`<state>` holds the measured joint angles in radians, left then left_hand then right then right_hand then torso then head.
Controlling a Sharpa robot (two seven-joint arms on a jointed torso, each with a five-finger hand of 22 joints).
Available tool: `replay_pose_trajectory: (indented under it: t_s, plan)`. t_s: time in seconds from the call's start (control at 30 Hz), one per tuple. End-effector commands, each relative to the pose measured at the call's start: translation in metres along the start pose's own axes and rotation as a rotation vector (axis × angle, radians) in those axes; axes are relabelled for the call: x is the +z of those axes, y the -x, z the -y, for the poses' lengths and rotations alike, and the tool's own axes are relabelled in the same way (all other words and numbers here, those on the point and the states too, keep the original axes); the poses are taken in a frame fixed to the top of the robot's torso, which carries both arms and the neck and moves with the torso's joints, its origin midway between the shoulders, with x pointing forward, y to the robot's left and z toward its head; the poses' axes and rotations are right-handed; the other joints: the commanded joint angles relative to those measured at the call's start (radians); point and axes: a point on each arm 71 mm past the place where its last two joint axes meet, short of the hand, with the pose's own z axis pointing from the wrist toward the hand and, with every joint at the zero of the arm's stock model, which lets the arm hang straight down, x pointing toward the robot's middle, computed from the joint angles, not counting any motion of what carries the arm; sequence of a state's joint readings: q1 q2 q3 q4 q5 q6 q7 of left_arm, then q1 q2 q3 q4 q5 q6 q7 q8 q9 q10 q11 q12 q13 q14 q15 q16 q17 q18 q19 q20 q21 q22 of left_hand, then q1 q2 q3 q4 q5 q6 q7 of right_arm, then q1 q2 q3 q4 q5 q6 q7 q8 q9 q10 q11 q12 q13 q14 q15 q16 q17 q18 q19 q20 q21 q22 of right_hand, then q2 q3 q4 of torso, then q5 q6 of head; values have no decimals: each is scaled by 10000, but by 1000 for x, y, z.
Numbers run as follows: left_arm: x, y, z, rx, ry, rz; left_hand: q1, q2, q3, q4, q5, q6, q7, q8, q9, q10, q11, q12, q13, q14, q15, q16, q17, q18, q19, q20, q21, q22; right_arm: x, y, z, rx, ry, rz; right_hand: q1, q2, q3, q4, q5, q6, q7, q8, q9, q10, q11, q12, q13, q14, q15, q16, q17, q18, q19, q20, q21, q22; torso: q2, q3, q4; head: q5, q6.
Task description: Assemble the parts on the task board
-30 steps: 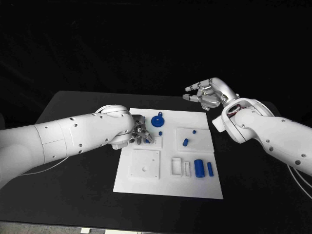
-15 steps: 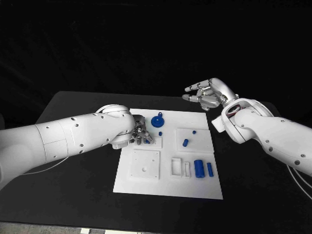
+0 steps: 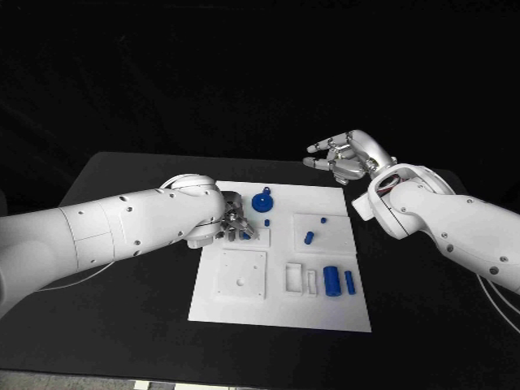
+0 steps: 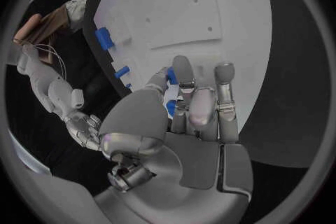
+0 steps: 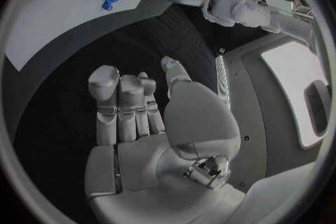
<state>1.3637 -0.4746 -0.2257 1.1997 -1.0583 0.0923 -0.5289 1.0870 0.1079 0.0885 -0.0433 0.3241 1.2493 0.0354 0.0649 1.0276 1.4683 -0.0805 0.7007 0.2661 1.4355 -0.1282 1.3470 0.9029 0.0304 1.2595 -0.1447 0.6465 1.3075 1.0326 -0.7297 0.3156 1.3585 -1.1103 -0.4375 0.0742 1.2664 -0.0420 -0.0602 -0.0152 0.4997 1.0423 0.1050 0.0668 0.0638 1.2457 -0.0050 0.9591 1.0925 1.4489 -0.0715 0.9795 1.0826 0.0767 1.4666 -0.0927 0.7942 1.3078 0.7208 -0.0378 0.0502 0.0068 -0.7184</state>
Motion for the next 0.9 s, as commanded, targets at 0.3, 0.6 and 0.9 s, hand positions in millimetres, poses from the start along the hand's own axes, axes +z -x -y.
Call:
replay_pose_trajectory:
  t_s: [0.3, 0.6, 0.9]
  plan:
    - [3, -11, -1, 245, 147, -459, -165, -212, -219, 278, -197, 1418, -944, 43, 16, 468, -102, 11, 9, -11, -22, 27, 6, -13, 28, 29, -70, 165, 0, -2, -1, 14, 69, -141, -81, -17, -19, 47, 52, 41, -9, -49, -12, -59, 21, -55, -7, -41, 4, -45, -19, 75, 264, 36, -47, 999, 3, -5, 4, -10, -4]
    - [3, -10, -1, 220, 150, -414, -382, -333, -442, 478, -719, 1444, -950, 44, 33, 468, -105, 12, 5, -13, -27, 26, 5, -14, 31, 24, -78, 163, 0, -3, 0, 17, 64, -148, -81, -17, -19, 47, 52, 41, -9, -49, -12, -59, 21, -55, -7, -41, 4, -45, -19, 75, 264, 36, -47, 999, -2, -12, 5, -25, -2]
    - [3, -9, -2, 164, 154, -332, -463, -391, -597, 650, -1055, 1458, -946, 43, 57, 468, -104, 11, -3, -18, -33, 18, -10, -17, 36, 18, -77, 165, 0, -3, 0, 22, 62, -152, -97, -12, -24, 59, 61, 40, -11, -48, -12, -57, 22, -54, -7, -39, 4, -40, -15, 74, 267, 37, -38, 1002, 5, -14, 14, -38, 8]
